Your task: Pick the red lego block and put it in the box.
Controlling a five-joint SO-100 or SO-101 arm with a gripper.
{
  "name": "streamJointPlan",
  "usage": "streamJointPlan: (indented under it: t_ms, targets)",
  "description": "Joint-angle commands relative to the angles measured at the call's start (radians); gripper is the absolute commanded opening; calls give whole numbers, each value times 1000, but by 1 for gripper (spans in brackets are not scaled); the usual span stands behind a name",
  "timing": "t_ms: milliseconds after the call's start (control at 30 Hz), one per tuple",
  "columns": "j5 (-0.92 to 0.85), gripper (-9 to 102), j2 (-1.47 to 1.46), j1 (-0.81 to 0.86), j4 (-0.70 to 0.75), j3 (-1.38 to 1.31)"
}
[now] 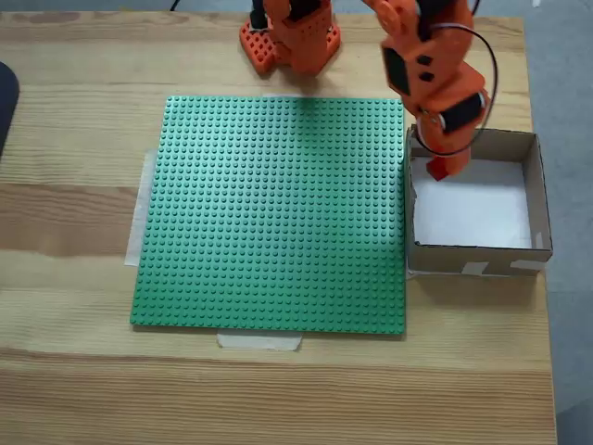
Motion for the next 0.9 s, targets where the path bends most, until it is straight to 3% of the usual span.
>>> streamJointPlan:
  t_ms: [0,867]
  targets:
    - [21,10,-28,-41,15,-100]
    - [52,13,-147,-61,-12,-130]
